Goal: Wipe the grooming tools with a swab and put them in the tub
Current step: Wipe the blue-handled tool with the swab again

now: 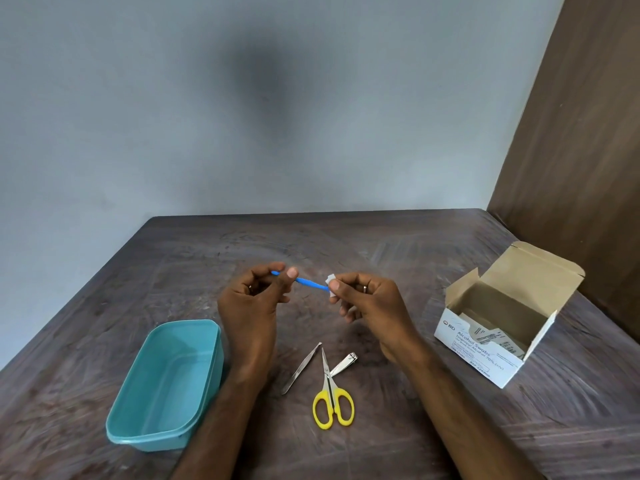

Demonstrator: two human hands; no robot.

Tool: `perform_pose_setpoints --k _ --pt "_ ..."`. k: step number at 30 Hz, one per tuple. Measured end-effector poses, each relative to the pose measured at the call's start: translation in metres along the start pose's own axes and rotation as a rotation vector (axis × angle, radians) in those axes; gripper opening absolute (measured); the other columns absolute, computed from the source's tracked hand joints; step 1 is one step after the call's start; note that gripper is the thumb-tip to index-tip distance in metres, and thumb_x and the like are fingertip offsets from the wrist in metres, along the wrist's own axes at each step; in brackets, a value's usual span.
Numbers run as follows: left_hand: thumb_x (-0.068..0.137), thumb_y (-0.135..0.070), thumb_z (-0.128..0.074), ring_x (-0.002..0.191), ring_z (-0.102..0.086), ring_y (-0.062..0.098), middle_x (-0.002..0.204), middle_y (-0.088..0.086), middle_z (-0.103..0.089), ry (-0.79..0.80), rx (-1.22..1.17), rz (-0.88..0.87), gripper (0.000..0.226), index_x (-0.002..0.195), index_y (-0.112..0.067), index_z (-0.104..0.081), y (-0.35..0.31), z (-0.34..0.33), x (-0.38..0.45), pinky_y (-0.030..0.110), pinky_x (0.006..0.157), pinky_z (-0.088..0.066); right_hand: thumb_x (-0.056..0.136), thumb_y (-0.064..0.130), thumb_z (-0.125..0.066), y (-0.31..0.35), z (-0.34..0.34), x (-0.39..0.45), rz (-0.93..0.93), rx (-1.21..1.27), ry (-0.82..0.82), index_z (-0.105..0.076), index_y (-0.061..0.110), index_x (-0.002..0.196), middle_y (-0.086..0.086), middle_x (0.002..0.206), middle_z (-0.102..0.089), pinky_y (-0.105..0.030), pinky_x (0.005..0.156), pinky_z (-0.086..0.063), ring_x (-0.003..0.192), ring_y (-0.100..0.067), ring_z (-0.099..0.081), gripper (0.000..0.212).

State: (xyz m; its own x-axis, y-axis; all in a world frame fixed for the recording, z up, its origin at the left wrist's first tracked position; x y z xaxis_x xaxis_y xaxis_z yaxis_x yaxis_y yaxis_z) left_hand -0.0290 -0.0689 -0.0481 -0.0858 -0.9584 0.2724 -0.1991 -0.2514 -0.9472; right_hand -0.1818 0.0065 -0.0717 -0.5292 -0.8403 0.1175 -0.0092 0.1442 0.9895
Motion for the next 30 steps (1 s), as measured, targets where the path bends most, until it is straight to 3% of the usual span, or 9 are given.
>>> perform_pose_setpoints --k 3,6,11,14,16,20,24,27,30 --pt "0.073 -0.016 -0.084 0.059 -0.067 0.012 0.068 -0.002 -0.073 0.036 0.168 -0.049 0.011 0.08 -0.019 -0.075 0.005 -0.001 -0.001 0.029 0.059 -0.058 0.09 0.021 -0.074 0.001 0.005 0.002 0.027 0.03 -0.127 -0.077 0.011 0.09 -0.004 0.071 -0.072 -0.028 0.05 -0.048 0.054 -0.014 -0.055 0.01" --pt "0.072 -0.02 -0.085 0.058 -0.065 0.003 0.065 -0.009 -0.071 0.121 0.375 -0.139 0.011 0.076 -0.023 -0.075 0.008 -0.002 -0.003 0.018 0.058 -0.053 0.089 0.024 -0.074 0.002 0.011 0.005 0.048 0.049 -0.24 -0.077 0.013 0.091 -0.002 0.069 -0.072 -0.028 0.049 -0.047 0.055 -0.013 -0.057 0.012" --pt "0.081 -0.023 -0.078 0.067 -0.065 0.011 0.075 -0.004 -0.075 0.269 0.756 -0.408 0.014 0.095 -0.024 -0.079 0.01 -0.008 -0.009 0.029 0.06 -0.048 0.091 0.03 -0.072 0.006 0.015 0.004 0.067 0.041 -0.3 -0.075 0.018 0.092 -0.003 0.078 -0.076 -0.029 0.05 -0.049 0.06 -0.013 -0.064 0.012" --pt "0.088 -0.025 -0.071 0.072 -0.06 0.015 0.077 -0.001 -0.073 0.304 0.888 -0.405 0.011 0.096 -0.023 -0.078 0.007 -0.011 -0.013 0.027 0.062 -0.034 0.091 0.029 -0.071 0.009 0.016 0.004 0.078 0.059 -0.31 -0.074 0.017 0.095 -0.006 0.082 -0.076 -0.029 0.05 -0.049 0.06 -0.013 -0.066 0.013" --pt "0.093 -0.029 -0.063 0.074 -0.059 0.016 0.079 -0.001 -0.071 0.275 0.921 -0.346 0.013 0.098 -0.022 -0.074 0.005 -0.011 -0.015 0.027 0.061 -0.031 0.091 0.025 -0.072 0.011 0.015 0.004 0.081 0.108 -0.318 -0.074 0.013 0.096 -0.006 0.079 -0.075 -0.028 0.047 -0.048 0.058 -0.014 -0.064 0.013" --pt "0.099 -0.033 -0.054 0.074 -0.065 0.02 0.082 -0.001 -0.073 0.192 0.917 -0.251 0.019 0.099 -0.02 -0.067 -0.004 -0.009 -0.02 0.033 0.062 -0.042 0.086 0.018 -0.076 0.011 0.016 0.004 0.084 0.179 -0.344 -0.075 0.014 0.094 -0.006 0.078 -0.074 -0.027 0.045 -0.048 0.056 -0.013 -0.061 0.009" --pt "0.099 -0.034 -0.052 0.076 -0.066 0.014 0.081 -0.009 -0.073 0.151 0.857 -0.142 0.016 0.095 -0.023 -0.063 -0.016 -0.006 -0.032 0.029 0.061 -0.037 0.08 0.012 -0.081 0.009 0.018 0.005 0.058 0.229 -0.352 -0.076 0.013 0.094 -0.004 0.075 -0.071 -0.025 0.043 -0.048 0.055 -0.011 -0.059 0.015" --pt "0.098 -0.033 -0.054 0.074 -0.066 0.009 0.074 -0.017 -0.07 0.139 0.731 -0.058 0.018 0.08 -0.031 -0.055 -0.017 0.001 -0.04 0.033 0.067 -0.048 0.079 0.008 -0.081 0.007 0.019 0.005 0.059 0.218 -0.332 -0.077 0.013 0.092 -0.003 0.076 -0.072 -0.025 0.044 -0.048 0.057 -0.01 -0.061 0.014" --pt "0.096 -0.034 -0.058 0.072 -0.066 0.008 0.076 -0.015 -0.071 0.119 0.651 -0.036 0.019 0.077 -0.034 -0.057 -0.024 0.01 -0.047 0.04 0.068 -0.055 0.08 0.008 -0.08 0.007 0.019 0.003 0.047 0.206 -0.32 -0.078 0.016 0.09 -0.003 0.079 -0.074 -0.025 0.045 -0.049 0.058 -0.01 -0.062 0.013"
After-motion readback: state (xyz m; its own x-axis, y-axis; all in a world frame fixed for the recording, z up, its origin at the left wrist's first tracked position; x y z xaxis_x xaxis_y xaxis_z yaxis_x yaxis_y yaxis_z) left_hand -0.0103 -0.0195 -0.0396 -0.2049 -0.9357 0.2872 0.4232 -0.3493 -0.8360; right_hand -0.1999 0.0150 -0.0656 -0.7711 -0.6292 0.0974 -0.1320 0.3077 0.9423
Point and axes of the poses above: each hand's wrist, its own x-axis towards the middle knuckle, its own z-axis out of the back of the hand, y = z × x, the point moved 1 cm from there along x, towards the middle knuckle
